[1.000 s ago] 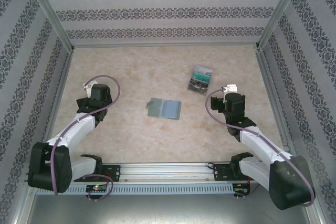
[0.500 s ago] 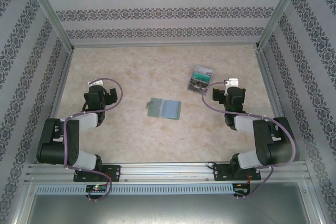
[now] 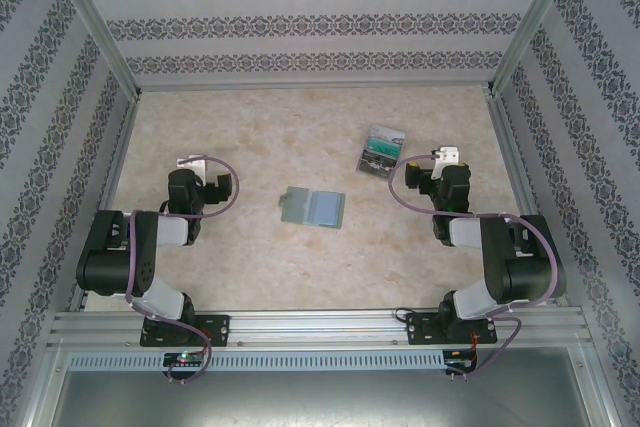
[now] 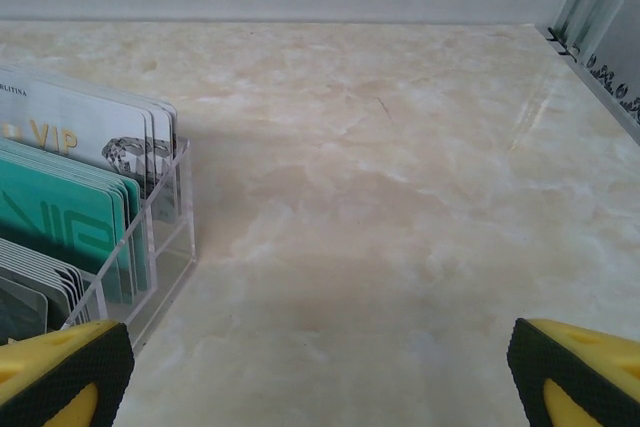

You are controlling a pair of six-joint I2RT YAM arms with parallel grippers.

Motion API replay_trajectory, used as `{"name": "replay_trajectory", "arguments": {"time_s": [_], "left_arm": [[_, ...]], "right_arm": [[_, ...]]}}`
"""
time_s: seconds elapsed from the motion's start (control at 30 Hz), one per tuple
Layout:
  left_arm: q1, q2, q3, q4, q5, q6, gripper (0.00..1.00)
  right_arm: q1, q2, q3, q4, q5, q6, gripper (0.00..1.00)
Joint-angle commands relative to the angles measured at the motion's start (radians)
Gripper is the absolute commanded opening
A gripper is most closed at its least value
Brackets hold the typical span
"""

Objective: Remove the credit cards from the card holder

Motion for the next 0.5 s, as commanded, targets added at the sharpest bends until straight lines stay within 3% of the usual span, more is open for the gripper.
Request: {"name": "replay_trajectory", "arguments": {"time_s": [0.0,0.47], "left_arm": [[-0.009,0.001,0.001,0.065,0.023,0.023,1.00],[-0.011,0.001,0.001,0.068,0.021,0.026,1.00]], "right_arm": [[0.005,0.001,-0.009,0.046,-0.012,0.003,0.98],[0.005,0.002,-0.006,0.043,-0.017,0.005,0.98]]}}
